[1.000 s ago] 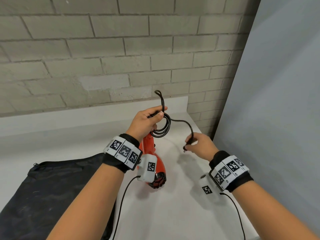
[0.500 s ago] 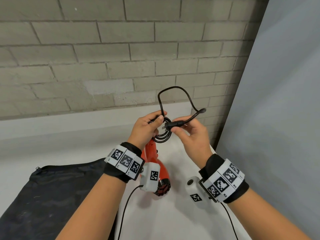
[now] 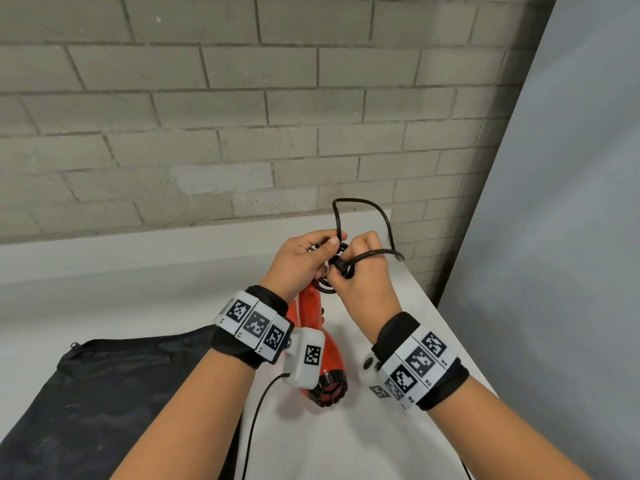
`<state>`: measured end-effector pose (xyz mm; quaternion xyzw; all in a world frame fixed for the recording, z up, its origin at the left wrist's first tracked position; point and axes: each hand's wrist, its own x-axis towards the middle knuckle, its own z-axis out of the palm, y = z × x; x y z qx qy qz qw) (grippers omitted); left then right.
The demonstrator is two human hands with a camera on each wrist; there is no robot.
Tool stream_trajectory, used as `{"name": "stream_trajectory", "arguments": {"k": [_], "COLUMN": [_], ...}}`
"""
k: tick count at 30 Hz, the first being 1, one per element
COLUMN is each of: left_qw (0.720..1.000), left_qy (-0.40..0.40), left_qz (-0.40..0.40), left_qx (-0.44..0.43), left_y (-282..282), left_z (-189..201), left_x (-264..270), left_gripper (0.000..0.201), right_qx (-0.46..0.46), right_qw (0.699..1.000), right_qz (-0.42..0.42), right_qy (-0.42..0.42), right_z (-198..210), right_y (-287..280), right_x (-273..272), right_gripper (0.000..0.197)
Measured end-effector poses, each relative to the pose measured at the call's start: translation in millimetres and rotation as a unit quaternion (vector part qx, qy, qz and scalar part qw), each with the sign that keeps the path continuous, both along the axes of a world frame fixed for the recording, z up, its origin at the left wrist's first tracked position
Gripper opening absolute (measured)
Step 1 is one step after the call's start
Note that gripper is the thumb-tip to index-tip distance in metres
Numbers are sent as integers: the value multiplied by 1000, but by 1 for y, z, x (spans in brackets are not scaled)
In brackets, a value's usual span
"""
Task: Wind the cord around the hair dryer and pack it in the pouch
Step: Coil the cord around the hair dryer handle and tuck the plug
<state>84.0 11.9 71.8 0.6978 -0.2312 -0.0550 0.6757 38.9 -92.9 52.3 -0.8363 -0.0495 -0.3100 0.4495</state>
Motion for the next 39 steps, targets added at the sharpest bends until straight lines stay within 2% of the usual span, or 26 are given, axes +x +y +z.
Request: {"name": "stream_trajectory", "arguments": {"k": [2, 4, 8, 16, 22, 28, 32, 34, 35, 37, 39], "left_qw": [999, 999, 999, 998, 999, 996, 997, 998, 998, 997, 997], "left_qy": [-21, -29, -22, -21, 1, -7, 22, 29, 34, 42, 45], "left_qz": [-5, -7, -14, -65, -53, -83, -77, -63, -60, -57, -57], "left_qx": [25, 36, 21, 12, -12, 18, 2, -8, -16, -24, -33], "left_y": [-2, -3, -1, 8, 9, 10, 5, 4, 4, 5, 6], "left_z": [1, 1, -1, -2, -2, -2, 1, 2, 2, 2, 1], "left_x": [-3, -2, 5, 7, 7, 2, -1, 0, 0, 1, 1], "left_gripper": [18, 18, 20, 25, 23, 27, 28, 26, 24, 24, 27], "right_qx": [47, 100, 86, 116, 176, 101, 127, 88, 50, -21, -87], "right_qw": [999, 995, 990, 984, 957, 990, 981, 981, 980, 970, 956], "right_qz": [-25, -12, 43, 69, 192, 58, 101, 113, 120, 150, 140], "right_qy": [-6, 21, 101, 120, 124, 80, 104, 134, 153, 189, 244], "right_z": [-1, 3, 10, 8, 0, -3, -4, -3, -4, -16, -31], "right_y": [1, 0, -3, -4, -16, -12, -12, -17, -22, -36, -52], "right_x": [2, 5, 9, 10, 7, 11, 15, 13, 11, 6, 2], "right_gripper": [37, 40, 37, 36, 37, 20, 27, 10, 10, 34, 42]}}
